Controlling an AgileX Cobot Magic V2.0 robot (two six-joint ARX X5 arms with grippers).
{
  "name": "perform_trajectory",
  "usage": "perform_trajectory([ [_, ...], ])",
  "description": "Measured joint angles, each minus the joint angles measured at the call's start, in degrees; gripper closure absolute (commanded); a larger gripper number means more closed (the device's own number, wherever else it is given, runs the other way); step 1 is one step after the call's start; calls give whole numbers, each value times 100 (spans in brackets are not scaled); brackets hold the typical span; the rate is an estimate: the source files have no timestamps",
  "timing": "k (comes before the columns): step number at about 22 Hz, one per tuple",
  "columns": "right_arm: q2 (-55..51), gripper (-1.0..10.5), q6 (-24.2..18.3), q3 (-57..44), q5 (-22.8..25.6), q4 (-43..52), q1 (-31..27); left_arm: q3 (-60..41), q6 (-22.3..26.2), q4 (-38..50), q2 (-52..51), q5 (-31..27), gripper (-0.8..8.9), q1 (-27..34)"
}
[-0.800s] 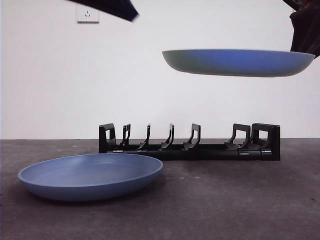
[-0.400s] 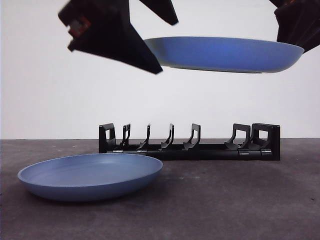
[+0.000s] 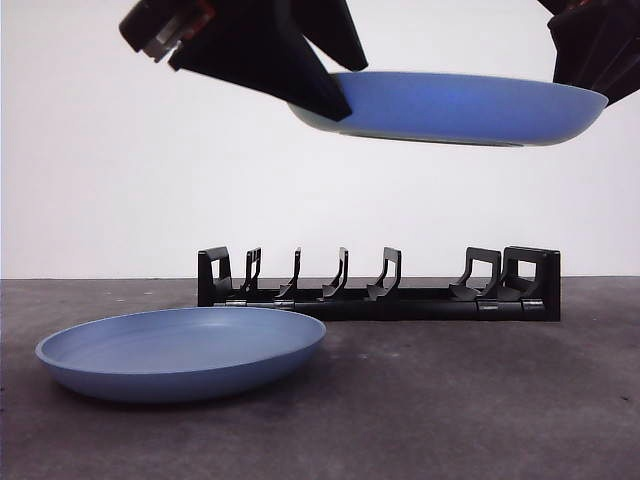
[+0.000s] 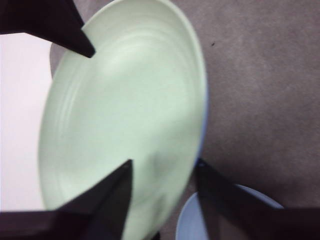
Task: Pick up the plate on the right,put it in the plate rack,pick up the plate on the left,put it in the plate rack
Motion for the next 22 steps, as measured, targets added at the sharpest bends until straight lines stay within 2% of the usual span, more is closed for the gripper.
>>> perform_trajectory([
  [10,-2,958,-4,9,-37,35,31,-2,122,-479,20,96,822,-144],
  [15,-2,934,-4,9,-63,39,33,-2,-28,-514,20,96,822,-144],
  [16,-4,901,-2,9,-72,44,33,-2,-59,-527,20,98,822,-144],
  [20,-13,557,9,33,-111,173,31,-2,-208,-595,22,111,822,-197],
  [22,-22,528,17,83,-114,175,28,-2,-289,-660,22,114,822,-216],
])
